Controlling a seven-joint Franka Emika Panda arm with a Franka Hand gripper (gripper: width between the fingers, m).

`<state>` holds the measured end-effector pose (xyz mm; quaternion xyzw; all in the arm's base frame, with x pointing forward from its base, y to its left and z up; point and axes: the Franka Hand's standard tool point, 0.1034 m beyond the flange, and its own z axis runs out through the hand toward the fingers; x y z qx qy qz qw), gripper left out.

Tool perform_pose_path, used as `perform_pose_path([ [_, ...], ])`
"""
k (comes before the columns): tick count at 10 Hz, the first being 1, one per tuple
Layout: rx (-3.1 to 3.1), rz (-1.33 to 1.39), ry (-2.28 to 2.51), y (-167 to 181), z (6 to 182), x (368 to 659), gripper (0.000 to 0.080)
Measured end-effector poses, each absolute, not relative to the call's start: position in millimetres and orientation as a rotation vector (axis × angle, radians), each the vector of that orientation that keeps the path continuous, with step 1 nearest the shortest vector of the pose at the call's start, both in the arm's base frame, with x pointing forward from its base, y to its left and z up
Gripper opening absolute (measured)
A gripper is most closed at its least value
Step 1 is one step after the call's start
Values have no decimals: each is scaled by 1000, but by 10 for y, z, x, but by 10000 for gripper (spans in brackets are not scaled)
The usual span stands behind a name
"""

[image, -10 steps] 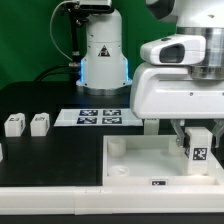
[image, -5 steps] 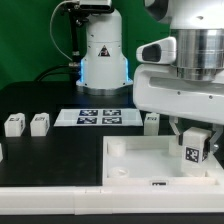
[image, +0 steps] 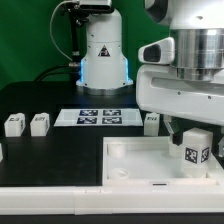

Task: Assemble one leg

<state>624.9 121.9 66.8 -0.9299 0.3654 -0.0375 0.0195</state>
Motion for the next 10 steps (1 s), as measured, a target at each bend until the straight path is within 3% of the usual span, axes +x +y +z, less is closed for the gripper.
perform_pose_path([
  [3, -3096, -141, 419, 1217, 691, 6277, 647],
  [7, -3133, -110, -644, 1192, 713, 6296, 649],
  [10, -3092, -82, -872, 1192, 729, 6295, 649],
])
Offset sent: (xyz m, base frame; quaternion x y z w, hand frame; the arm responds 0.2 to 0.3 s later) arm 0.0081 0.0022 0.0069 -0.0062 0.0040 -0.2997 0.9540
